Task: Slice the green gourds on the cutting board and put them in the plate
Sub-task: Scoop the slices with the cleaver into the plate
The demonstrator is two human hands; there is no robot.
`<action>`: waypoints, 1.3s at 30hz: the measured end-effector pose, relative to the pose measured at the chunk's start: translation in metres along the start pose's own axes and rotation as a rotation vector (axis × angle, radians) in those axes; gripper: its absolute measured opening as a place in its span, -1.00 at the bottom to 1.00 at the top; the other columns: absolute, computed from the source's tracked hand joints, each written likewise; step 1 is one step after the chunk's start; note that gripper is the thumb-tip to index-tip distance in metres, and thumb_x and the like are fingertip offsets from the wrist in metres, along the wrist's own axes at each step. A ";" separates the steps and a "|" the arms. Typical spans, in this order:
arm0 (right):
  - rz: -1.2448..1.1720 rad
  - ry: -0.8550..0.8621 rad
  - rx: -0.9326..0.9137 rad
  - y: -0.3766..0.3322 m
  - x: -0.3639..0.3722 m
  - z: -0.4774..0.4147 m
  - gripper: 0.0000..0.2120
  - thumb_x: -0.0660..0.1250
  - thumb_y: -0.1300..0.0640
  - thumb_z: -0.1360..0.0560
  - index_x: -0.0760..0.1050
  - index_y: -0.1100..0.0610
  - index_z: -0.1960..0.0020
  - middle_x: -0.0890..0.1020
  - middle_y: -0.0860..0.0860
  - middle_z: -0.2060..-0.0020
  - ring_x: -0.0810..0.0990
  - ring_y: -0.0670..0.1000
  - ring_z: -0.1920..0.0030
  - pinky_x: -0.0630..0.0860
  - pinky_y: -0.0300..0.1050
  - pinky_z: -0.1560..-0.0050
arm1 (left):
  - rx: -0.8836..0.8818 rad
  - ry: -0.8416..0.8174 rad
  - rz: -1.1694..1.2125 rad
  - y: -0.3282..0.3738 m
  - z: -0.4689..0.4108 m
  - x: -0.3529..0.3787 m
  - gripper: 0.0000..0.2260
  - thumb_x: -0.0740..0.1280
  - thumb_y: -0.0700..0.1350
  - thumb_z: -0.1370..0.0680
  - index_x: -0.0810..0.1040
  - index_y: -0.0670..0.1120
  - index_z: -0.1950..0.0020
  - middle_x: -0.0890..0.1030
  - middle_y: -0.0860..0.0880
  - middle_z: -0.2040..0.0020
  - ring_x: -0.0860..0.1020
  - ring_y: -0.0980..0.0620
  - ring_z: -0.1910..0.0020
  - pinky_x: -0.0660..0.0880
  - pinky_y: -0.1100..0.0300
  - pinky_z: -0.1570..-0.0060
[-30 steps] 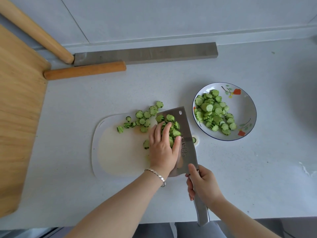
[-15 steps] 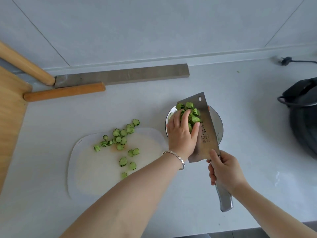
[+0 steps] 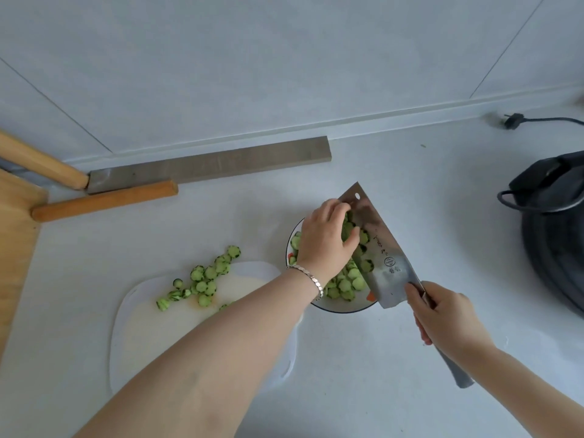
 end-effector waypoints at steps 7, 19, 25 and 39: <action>-0.060 0.018 -0.038 -0.006 -0.009 -0.003 -0.63 0.20 0.11 -0.57 0.41 0.35 0.31 0.47 0.05 0.61 0.40 -0.11 0.65 0.36 -0.38 0.57 | 0.072 -0.062 0.003 0.003 0.010 0.010 -0.87 0.31 -0.16 -0.45 0.52 -0.23 0.20 0.52 -0.11 0.31 0.46 -0.08 0.38 0.48 0.05 0.44; -0.124 0.026 -0.087 -0.016 -0.013 0.009 -0.63 0.20 0.14 -0.57 0.42 0.37 0.32 0.47 0.07 0.62 0.41 -0.06 0.66 0.38 -0.33 0.57 | 0.385 -0.050 -0.095 0.048 0.021 0.000 -0.88 0.26 -0.15 -0.38 0.52 -0.20 0.22 0.51 -0.14 0.17 0.45 -0.12 0.25 0.40 0.09 0.27; -0.147 0.068 -0.070 -0.015 -0.017 0.011 -0.63 0.19 0.13 -0.57 0.43 0.31 0.34 0.47 0.06 0.62 0.40 -0.07 0.67 0.37 -0.34 0.59 | 0.271 -0.199 -0.127 0.019 0.038 -0.002 -0.88 0.45 -0.32 -0.27 0.53 -0.17 0.34 0.51 -0.07 0.40 0.47 -0.09 0.44 0.43 0.15 0.34; -0.140 -0.038 -0.031 -0.044 0.057 0.033 -0.62 0.21 0.08 -0.55 0.33 0.22 0.39 0.46 0.08 0.56 0.42 -0.03 0.64 0.42 -0.22 0.55 | 0.483 -0.274 -0.234 -0.001 0.102 -0.043 -0.52 0.06 -0.30 -0.47 0.32 -0.22 -0.41 0.30 -0.12 -0.44 0.24 -0.03 -0.41 0.13 0.08 -0.34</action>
Point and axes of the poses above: each hand's wrist, its own z-axis away from the middle knuckle, its own x-axis out of the palm, y = z × x, the point moved 9 cm from there along -z, towards the middle knuckle
